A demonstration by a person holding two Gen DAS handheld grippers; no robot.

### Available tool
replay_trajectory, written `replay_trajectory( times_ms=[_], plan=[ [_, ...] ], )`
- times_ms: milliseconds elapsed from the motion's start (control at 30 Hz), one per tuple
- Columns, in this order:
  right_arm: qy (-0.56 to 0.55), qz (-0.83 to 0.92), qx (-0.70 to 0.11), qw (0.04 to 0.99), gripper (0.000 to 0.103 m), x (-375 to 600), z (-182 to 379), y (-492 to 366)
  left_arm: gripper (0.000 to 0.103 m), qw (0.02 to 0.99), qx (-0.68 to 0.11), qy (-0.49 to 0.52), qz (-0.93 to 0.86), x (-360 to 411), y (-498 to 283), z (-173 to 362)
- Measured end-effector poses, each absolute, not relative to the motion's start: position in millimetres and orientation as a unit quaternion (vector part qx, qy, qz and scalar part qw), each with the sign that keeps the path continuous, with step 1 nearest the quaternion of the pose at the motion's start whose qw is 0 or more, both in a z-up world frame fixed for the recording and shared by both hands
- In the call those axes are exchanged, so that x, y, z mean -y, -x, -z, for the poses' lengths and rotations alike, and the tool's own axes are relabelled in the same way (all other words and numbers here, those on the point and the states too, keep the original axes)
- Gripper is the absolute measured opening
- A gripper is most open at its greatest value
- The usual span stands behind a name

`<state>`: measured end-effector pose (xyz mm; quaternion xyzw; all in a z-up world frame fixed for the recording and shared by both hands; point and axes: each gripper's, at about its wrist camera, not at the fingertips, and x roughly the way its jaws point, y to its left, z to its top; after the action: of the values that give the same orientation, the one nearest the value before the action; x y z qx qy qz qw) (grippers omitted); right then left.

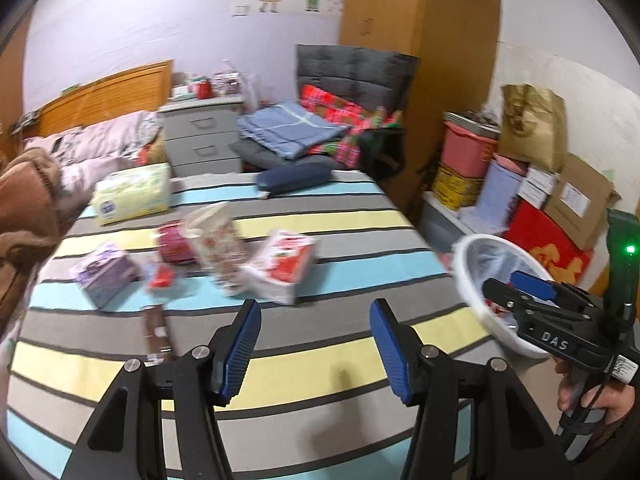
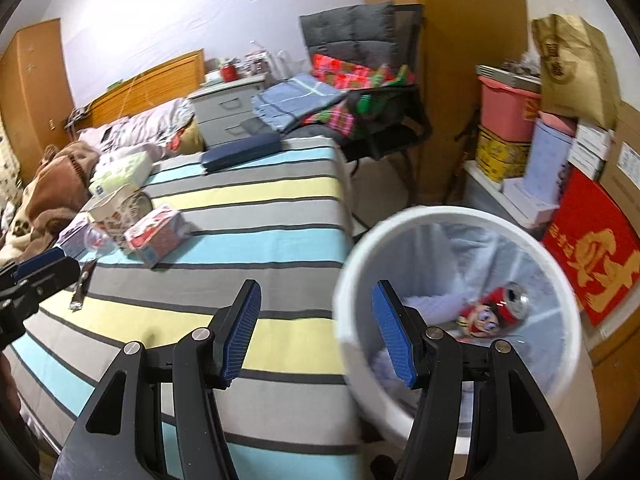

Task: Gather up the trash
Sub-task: 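Move both open tools back over the table, then grasp the pink strawberry milk carton with the right tool while the left tool grasps the brown snack wrapper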

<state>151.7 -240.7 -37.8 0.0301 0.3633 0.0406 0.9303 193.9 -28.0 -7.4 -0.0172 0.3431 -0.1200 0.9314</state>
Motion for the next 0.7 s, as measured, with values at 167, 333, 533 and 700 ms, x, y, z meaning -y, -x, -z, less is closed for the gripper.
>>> replay_trajectory(
  times_ms=[167, 333, 533, 700],
  plan=[
    [-0.025, -0.068, -0.37, 0.926, 0.06, 213.4, 41.2, -163.4, 0.057, 0.932, -0.35, 0.028, 0.089, -8.8, -197.2, 14.2],
    [-0.019, -0.095, -0.377, 0.921, 0.06, 181.9, 44.7, -177.9, 0.057, 0.928, -0.364, 0.043, 0.063, -40.7, -202.2, 26.4],
    [-0.041, -0.121, -0.392, 0.911, 0.06, 159.4, 52.6, -197.6, 0.057, 0.918, -0.391, 0.048, 0.045, -66.2, -210.8, 51.7],
    [-0.048, -0.125, -0.394, 0.909, 0.066, 136.9, 52.2, -212.0, 0.058, 0.911, -0.406, 0.054, 0.035, -82.7, -217.6, 66.0]
  ],
)
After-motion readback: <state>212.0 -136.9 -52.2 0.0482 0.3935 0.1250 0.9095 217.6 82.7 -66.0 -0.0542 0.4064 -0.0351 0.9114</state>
